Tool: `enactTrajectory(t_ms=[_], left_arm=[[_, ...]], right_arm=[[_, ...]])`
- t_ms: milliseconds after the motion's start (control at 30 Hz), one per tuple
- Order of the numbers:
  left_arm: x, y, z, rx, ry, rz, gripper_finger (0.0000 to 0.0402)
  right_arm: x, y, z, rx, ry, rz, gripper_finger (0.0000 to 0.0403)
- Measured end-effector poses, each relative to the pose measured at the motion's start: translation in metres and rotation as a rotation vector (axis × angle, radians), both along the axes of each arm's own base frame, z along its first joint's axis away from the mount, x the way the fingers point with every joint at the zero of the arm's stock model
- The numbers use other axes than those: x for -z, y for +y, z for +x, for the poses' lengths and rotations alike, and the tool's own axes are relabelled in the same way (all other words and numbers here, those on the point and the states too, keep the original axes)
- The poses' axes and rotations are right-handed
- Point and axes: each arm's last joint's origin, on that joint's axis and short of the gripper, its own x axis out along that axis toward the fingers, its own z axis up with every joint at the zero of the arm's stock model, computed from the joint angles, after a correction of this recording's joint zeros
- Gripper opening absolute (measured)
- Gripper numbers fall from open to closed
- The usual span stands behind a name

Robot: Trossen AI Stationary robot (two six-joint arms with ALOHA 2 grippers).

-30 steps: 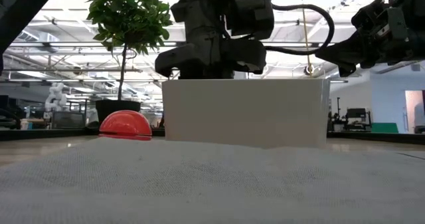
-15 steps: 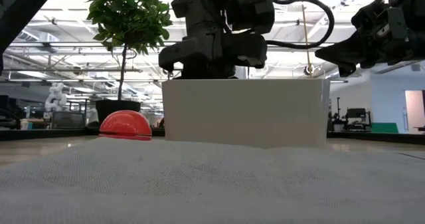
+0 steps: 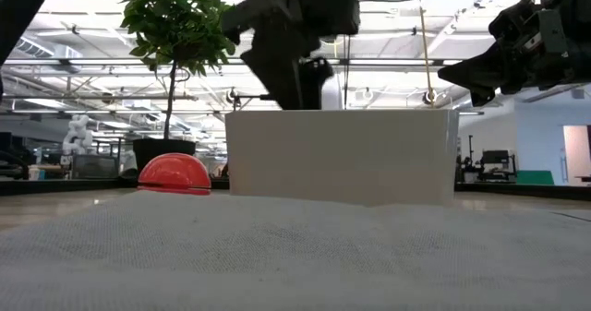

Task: Pick and placing Produce into tupperware
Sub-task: Adjust the gray bin

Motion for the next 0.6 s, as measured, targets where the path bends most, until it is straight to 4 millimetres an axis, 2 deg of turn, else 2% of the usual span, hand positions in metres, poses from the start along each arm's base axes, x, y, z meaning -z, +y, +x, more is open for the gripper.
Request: enactTrajectory(t_ms=[133, 267, 600], left_arm=[[-0.016, 0.003, -0.004, -0.038, -0.058, 0.077, 0.0273], [-0.021, 0.006, -0.004, -0.085, -0.087, 0.156, 0.0261], [-0.021, 0.020, -0.005, -0.175, -0.081, 0.247, 0.0147]], right_arm=[[0.000, 0.000, 0.000, 0.000, 0.000, 0.001, 0.0000], [0.000, 0.000, 0.000, 0.000, -0.001, 0.009, 0.0000], [0.000, 0.000, 0.000, 0.000, -0.002, 0.028, 0.0000]])
